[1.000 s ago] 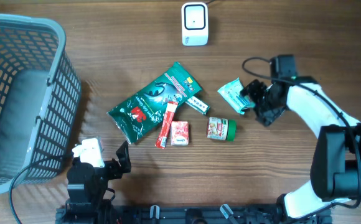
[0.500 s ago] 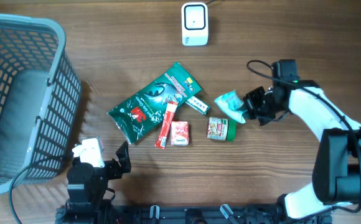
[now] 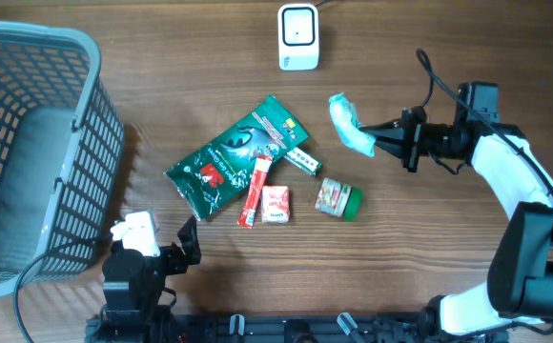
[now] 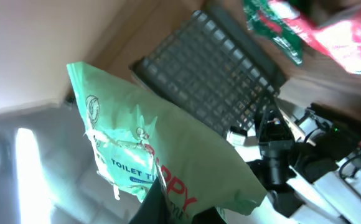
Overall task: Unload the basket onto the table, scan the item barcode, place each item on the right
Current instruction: 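Grasp the wipes pack with the right gripper and lift it, then present the wipes pack to the scanner, then carry it right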
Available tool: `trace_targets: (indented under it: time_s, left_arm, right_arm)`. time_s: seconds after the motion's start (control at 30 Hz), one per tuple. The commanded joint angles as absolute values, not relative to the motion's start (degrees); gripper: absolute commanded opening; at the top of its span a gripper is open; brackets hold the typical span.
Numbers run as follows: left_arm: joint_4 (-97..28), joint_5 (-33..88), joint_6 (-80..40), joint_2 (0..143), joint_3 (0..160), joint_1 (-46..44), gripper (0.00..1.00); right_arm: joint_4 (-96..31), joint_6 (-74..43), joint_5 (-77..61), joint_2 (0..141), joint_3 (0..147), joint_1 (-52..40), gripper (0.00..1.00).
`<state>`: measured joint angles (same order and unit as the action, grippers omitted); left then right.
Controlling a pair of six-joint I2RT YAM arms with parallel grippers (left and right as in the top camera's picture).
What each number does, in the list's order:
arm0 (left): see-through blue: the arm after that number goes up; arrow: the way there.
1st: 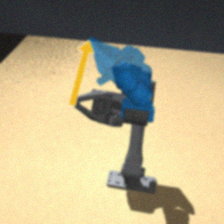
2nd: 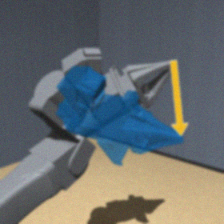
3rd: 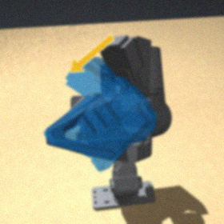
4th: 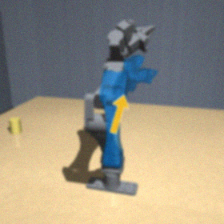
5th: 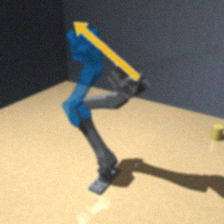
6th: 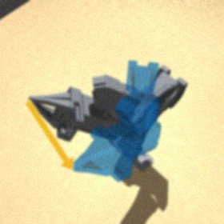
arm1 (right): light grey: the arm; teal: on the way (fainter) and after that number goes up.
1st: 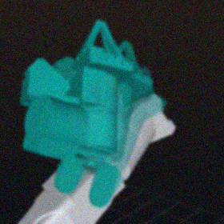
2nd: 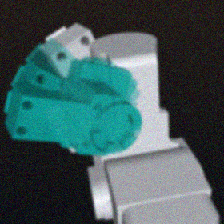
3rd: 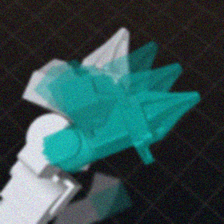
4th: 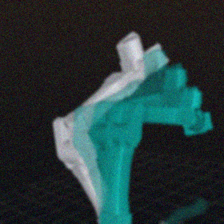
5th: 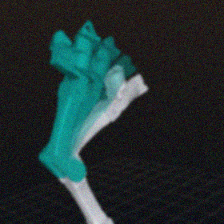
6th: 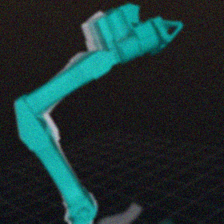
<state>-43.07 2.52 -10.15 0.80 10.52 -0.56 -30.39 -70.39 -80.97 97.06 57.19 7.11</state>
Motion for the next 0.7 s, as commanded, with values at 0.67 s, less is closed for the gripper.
trace_targets:
  time_s: [0.67]
  left_arm:
    - [-42.9, 3.2, -9.4, 0.4, 10.4, -0.3, 1.00]
  right_arm:
    - [-32.5, -118.6, -62.2, 96.2, 58.2, 7.5, 0.05]
